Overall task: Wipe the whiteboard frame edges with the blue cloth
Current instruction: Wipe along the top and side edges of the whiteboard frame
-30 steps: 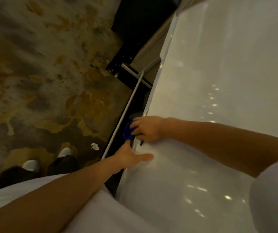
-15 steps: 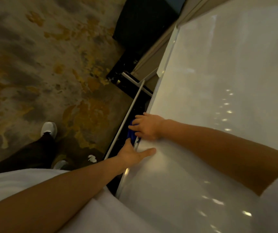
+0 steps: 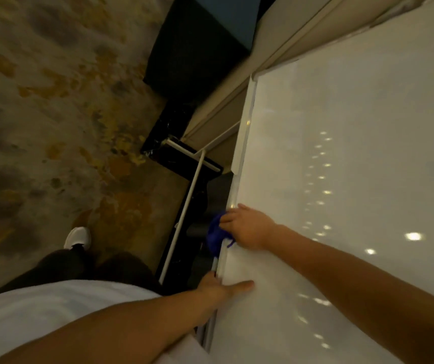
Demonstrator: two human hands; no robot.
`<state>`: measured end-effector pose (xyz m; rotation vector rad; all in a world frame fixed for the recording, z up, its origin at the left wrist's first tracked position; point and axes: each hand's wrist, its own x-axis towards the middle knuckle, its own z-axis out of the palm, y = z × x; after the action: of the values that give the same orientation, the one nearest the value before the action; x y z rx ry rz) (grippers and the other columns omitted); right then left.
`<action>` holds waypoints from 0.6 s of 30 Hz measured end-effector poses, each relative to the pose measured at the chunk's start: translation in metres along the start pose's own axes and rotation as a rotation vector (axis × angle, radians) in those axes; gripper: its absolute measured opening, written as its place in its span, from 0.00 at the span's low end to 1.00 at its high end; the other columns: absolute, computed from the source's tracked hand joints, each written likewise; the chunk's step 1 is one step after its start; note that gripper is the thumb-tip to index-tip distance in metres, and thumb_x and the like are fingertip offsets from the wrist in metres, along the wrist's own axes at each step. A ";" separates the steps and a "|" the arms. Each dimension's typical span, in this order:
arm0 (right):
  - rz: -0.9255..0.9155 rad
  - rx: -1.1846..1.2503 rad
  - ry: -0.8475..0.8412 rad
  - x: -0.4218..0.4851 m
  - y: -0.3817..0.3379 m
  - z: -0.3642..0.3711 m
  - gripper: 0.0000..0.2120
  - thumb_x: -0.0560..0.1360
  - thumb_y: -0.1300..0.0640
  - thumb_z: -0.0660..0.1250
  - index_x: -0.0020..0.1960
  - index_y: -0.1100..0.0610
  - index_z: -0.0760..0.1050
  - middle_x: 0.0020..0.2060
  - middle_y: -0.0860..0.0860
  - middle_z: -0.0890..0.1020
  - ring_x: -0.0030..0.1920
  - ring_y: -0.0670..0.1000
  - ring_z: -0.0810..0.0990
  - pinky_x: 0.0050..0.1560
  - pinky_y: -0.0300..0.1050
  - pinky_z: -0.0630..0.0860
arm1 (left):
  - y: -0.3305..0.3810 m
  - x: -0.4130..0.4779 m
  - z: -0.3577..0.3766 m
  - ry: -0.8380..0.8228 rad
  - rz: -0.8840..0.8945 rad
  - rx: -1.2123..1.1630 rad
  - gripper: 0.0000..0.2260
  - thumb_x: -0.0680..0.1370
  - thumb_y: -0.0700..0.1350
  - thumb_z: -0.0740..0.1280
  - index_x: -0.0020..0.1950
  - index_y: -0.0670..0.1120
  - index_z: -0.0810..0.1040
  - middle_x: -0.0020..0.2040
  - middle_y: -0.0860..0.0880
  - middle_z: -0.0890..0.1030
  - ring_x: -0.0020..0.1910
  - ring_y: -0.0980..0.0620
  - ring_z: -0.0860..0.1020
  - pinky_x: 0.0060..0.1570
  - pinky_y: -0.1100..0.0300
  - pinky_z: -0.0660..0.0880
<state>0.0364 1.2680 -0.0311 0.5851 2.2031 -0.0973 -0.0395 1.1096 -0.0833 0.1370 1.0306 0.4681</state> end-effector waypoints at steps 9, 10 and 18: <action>0.107 0.047 -0.023 -0.001 0.008 -0.016 0.23 0.75 0.52 0.66 0.68 0.56 0.72 0.67 0.54 0.73 0.69 0.58 0.67 0.72 0.52 0.61 | 0.081 0.026 -0.010 0.086 -0.179 -0.380 0.36 0.76 0.69 0.55 0.71 0.41 0.71 0.67 0.37 0.74 0.65 0.38 0.72 0.68 0.44 0.67; 0.086 0.027 -0.047 -0.002 0.012 -0.016 0.24 0.75 0.51 0.66 0.70 0.55 0.70 0.69 0.53 0.72 0.72 0.57 0.65 0.73 0.54 0.59 | 0.090 0.031 -0.011 0.075 -0.185 -0.402 0.36 0.77 0.68 0.54 0.70 0.41 0.71 0.66 0.36 0.75 0.65 0.37 0.73 0.69 0.43 0.67; 0.309 -0.094 -0.047 0.036 0.109 -0.049 0.24 0.79 0.50 0.57 0.74 0.53 0.64 0.74 0.49 0.65 0.78 0.61 0.49 0.74 0.68 0.41 | 0.154 0.071 -0.010 0.026 -0.290 -0.417 0.39 0.73 0.74 0.53 0.65 0.42 0.75 0.55 0.39 0.80 0.48 0.41 0.78 0.39 0.50 0.74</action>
<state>0.0301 1.3907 -0.0125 0.8520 2.0339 0.1519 -0.0655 1.2769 -0.0942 -0.3862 0.9393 0.4102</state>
